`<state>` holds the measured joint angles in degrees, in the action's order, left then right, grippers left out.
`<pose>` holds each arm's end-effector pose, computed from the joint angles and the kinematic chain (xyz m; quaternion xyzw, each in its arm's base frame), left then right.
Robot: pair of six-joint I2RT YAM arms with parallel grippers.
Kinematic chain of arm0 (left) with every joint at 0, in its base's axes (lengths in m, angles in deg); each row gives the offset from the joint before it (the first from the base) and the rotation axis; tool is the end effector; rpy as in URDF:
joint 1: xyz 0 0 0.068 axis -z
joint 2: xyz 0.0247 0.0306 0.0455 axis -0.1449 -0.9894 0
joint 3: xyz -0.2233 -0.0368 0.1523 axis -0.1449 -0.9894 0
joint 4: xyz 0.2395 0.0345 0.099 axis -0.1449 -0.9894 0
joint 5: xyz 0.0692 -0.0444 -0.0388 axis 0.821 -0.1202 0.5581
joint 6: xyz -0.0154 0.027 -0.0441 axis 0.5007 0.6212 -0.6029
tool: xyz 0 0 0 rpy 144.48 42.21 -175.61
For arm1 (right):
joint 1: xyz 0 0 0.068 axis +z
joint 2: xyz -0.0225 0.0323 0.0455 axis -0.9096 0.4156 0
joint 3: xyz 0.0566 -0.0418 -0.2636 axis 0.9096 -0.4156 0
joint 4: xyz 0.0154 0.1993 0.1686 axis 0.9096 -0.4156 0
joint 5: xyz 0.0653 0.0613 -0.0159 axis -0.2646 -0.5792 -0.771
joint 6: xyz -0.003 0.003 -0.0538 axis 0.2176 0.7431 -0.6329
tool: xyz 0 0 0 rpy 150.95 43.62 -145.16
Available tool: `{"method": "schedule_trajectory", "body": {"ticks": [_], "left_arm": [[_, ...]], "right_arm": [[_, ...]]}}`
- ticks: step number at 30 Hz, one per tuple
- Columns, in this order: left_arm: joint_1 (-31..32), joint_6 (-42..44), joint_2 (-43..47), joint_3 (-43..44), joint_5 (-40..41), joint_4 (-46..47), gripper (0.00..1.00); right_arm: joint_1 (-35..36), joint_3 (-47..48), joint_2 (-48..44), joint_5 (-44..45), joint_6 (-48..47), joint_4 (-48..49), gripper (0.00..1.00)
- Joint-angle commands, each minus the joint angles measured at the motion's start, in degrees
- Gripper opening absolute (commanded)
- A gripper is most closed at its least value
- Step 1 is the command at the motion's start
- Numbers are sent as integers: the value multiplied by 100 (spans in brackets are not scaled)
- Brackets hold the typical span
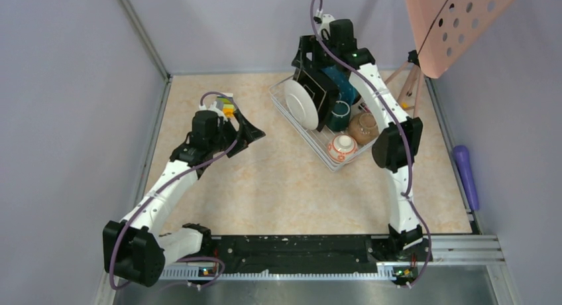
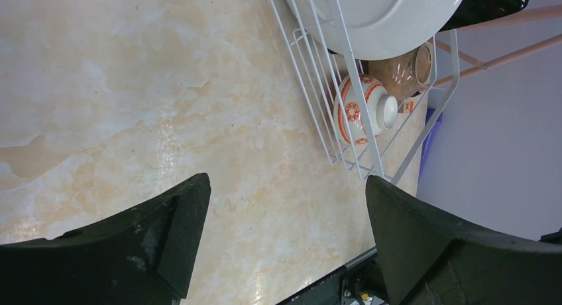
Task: Load the mixed dishes into the dish rack
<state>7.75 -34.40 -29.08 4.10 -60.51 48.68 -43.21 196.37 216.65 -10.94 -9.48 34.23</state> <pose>0.2363 -0.0790 0.2853 -0.1647 0.8537 -0.3615 0.3369 0.4782 0.2069 0.3627 -0.1524 0.8265 0.2779 0.4653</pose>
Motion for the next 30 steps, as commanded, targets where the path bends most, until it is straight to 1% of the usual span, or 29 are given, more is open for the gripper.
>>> {"method": "schedule_trajectory", "body": {"ticks": [1,6,10,13,16,17,19,23,26,30], "left_arm": [[18,71,212,77,3,123,92],[18,97,244,57,51,94,92],[18,114,240,56,67,85,92],[18,115,216,62,52,87,92],[18,129,200,72,49,92,92],[17,124,196,74,57,93,92],[17,123,191,71,59,102,92],[18,119,210,58,48,93,92],[14,146,250,36,69,68,92],[17,194,279,-2,117,90,93]], "right_arm": [[29,56,-488,143,-112,-44,86],[-29,-49,-468,327,-69,-1,89],[-192,-11,-353,-183,199,-13,83],[-197,-71,-399,-311,237,-6,82],[-135,-64,-449,-571,318,-13,68],[-74,-59,-484,-618,325,-32,67],[50,-66,-571,-605,326,-66,67],[177,-166,-771,-456,329,28,72],[227,-223,-965,-361,283,45,74],[299,-564,-1330,-275,168,155,76]]}}
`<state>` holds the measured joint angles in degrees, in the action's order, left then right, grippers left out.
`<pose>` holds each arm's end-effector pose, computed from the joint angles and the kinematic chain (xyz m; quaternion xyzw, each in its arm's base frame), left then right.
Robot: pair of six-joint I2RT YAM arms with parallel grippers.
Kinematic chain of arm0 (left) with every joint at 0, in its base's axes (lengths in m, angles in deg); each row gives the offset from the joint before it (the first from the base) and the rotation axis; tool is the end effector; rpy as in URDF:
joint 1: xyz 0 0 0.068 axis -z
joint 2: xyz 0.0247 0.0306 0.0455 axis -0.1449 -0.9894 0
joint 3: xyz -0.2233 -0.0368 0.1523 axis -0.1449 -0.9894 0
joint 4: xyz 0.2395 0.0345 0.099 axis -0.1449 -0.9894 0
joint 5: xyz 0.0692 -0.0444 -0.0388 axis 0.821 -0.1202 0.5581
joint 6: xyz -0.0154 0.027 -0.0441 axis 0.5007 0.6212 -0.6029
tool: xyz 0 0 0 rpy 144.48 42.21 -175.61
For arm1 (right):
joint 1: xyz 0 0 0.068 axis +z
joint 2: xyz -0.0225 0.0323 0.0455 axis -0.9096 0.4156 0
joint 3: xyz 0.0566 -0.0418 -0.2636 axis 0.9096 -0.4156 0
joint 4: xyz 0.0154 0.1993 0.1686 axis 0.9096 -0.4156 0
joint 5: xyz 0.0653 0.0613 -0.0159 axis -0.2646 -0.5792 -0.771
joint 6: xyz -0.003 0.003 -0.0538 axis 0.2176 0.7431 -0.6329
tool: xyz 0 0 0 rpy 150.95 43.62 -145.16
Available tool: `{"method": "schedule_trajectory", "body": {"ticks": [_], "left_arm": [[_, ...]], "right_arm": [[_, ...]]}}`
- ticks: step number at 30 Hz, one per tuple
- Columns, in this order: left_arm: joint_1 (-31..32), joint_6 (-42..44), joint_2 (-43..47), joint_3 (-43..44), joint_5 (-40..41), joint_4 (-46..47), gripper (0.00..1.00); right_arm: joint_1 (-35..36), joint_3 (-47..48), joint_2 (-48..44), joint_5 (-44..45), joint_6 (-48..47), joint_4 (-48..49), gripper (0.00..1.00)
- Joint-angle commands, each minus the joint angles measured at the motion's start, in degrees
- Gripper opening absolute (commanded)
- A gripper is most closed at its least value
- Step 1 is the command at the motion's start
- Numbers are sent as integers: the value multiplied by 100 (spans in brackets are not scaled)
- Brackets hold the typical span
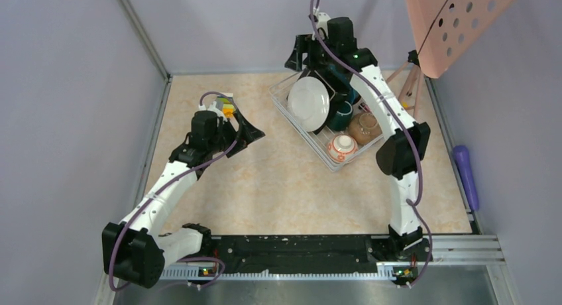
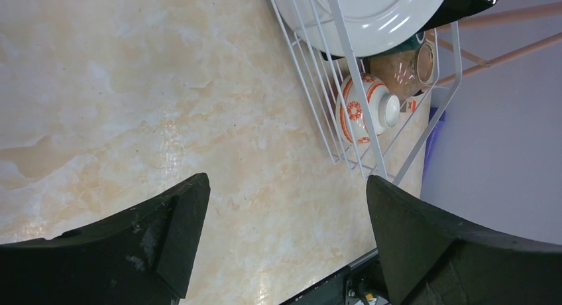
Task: Load the mixed dishes into the dish rack
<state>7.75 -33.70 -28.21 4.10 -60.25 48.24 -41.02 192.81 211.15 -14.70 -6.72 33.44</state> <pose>0.2334 -0.0780 0.2880 -0.1596 0.8531 -0.3593 0.3431 0.4478 0.2174 0.3882 -0.1662 0.8158 0.3244 0.4490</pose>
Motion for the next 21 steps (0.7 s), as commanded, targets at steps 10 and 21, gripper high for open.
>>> {"method": "schedule_trajectory", "body": {"ticks": [10,21], "left_arm": [[18,638,688,-583,781,802,98],[40,1920,1835,-1943,1932,2574,99]], "right_arm": [[507,-3812,-3037,589,-525,2241,88],[512,-8308,-5825,1763,-924,4655,94]]}}
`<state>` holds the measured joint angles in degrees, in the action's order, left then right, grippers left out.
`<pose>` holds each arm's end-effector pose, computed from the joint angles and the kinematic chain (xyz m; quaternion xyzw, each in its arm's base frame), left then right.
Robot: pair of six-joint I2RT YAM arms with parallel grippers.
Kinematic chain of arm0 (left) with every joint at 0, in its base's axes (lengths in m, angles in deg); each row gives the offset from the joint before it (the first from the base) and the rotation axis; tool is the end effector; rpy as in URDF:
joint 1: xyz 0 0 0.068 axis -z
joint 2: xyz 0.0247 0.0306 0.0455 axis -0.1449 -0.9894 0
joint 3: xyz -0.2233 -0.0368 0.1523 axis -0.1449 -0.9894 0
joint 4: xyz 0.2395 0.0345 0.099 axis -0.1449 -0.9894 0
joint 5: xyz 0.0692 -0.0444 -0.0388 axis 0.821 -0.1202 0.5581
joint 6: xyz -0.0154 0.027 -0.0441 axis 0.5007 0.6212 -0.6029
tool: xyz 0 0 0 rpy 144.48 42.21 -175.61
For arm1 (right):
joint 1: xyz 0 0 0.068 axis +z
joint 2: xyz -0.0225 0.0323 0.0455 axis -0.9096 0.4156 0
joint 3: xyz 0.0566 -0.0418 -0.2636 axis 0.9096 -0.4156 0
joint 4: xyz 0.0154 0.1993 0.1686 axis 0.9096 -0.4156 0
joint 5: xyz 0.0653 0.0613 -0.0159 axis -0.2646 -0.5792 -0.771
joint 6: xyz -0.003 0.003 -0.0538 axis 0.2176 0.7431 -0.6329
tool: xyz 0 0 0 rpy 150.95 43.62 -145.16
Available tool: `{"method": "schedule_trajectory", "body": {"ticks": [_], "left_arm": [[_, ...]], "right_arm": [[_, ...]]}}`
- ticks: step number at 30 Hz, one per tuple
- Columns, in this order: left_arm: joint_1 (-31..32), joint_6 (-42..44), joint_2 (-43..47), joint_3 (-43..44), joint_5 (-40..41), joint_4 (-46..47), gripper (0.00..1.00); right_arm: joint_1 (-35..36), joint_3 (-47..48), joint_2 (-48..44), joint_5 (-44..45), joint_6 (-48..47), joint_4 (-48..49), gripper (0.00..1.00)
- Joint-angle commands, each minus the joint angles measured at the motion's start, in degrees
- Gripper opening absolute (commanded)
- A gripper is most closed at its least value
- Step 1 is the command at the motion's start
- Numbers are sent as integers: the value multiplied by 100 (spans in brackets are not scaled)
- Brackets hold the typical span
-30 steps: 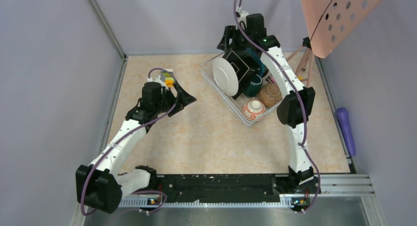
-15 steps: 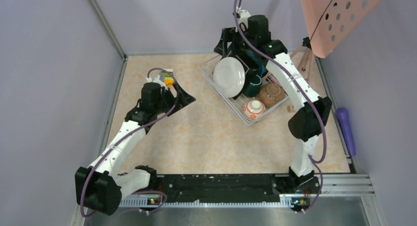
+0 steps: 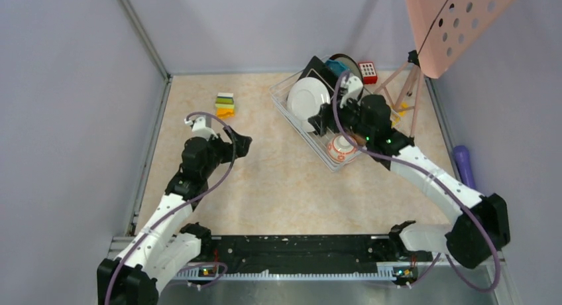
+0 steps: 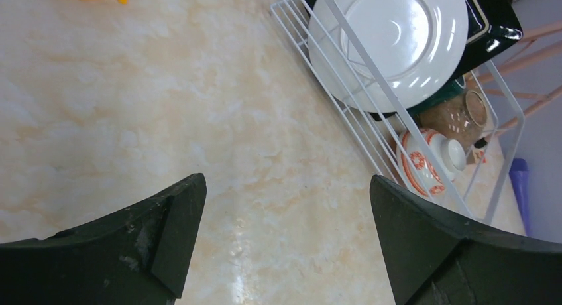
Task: Load the mixed dishes into the dish rack
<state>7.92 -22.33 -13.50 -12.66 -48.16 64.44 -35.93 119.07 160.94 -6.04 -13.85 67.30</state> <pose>0.1931 -0.0594 0.2650 -0.1095 0.8002 -0.2862 0.5156 0.2621 0.1571 0.3411 -0.2122 0.7577 0.2768 0.5515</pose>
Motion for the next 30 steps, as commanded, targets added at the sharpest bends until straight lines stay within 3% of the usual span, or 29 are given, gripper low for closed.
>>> {"method": "schedule_trajectory", "body": {"ticks": [1,7,12,16,23,30], "left_arm": [[27,921,451,-368,840,1020,99],[27,1499,1021,-1135,1752,1374,99],[27,1827,1369,-1627,2378,1623,99],[18,2358,1282,-1941,2892,2212,94],[-79,3254,419,-2318,3749,3713,98],[-868,3026,-1168,-2468,3027,5234,98]], "right_arm": [[2,-1219,-1029,1087,-185,1357,94],[-290,-2469,-2325,2643,-17,1183,97],[-1334,-3362,-3491,2533,455,942,97],[-1485,-4205,-3931,2926,185,1602,97],[-1923,-5137,-3583,3207,77,3059,98],[-2433,-5631,-2416,2798,-51,4386,99]]}}
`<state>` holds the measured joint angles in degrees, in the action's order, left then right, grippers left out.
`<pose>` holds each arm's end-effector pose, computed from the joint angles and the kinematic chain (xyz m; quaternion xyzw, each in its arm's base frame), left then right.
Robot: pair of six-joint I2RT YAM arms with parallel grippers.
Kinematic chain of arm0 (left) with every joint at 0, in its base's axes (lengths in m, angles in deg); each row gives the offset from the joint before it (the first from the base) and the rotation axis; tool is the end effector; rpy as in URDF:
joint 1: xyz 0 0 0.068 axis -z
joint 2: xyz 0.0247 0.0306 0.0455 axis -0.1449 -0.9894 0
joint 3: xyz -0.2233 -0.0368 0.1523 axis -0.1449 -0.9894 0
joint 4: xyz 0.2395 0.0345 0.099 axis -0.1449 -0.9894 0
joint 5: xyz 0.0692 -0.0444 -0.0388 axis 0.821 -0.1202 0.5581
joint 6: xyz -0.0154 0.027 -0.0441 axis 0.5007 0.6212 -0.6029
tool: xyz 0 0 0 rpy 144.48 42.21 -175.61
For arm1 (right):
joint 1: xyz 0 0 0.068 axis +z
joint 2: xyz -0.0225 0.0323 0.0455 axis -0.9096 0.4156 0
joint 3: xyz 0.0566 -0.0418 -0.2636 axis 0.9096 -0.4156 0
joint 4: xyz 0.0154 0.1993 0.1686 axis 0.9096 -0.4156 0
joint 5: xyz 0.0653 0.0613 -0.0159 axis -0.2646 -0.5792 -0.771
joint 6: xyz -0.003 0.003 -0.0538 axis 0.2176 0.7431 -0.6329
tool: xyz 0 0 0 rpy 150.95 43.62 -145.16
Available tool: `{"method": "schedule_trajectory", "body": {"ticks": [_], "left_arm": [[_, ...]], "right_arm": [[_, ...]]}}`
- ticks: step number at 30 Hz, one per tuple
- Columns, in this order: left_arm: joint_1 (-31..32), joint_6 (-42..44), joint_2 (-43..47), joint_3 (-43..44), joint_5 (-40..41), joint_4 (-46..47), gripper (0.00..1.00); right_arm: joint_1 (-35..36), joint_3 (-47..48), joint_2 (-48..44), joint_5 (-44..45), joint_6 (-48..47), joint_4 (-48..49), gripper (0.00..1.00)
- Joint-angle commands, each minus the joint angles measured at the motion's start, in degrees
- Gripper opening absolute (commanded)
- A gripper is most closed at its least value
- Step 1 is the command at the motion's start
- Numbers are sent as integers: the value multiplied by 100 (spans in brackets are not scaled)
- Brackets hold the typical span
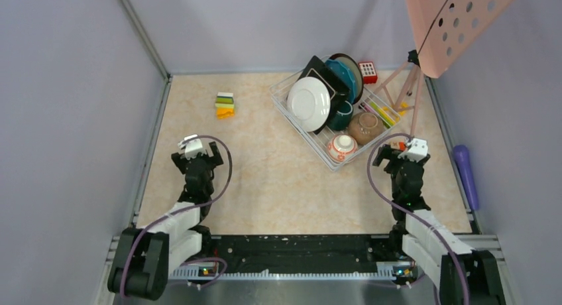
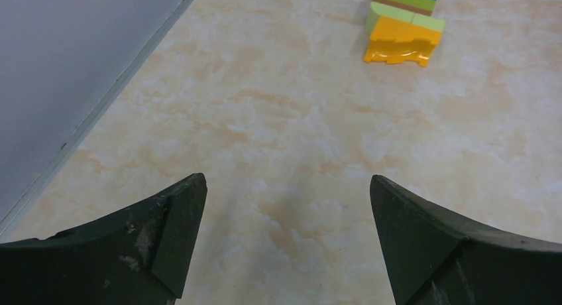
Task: Load the mixed dishes into the dish rack
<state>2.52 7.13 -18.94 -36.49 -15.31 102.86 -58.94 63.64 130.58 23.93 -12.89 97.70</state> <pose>0.1828 -0.0179 0.1768 -0.1259 0.7419 0.0903 0.6523 0.1648 0.0079 0.1728 0.1149 0.7481 -0.0288 0.6529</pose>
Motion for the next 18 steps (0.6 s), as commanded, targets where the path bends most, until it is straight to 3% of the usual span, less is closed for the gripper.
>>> {"method": "schedule_trajectory", "body": {"ticks": [1,3,6,10,18], "left_arm": [[-372,150,-727,-104,-325,1567,98],[-444,217,-742,-80,-817,1555,98],[-558,524,-1201,357,-1716,1276,94],[-666,765,-1655,414,-1309,1916,95],[-786,438,-1288,372,-1195,1344,93]], "right_arm": [[-132,-204,830,-118,-153,1785,99],[-144,-256,1344,-60,-293,2517,99],[-292,154,2183,-1166,-646,2753,99],[-809,455,2692,-1568,-338,2891,99],[-859,236,2262,-1795,-258,2677,98]]}}
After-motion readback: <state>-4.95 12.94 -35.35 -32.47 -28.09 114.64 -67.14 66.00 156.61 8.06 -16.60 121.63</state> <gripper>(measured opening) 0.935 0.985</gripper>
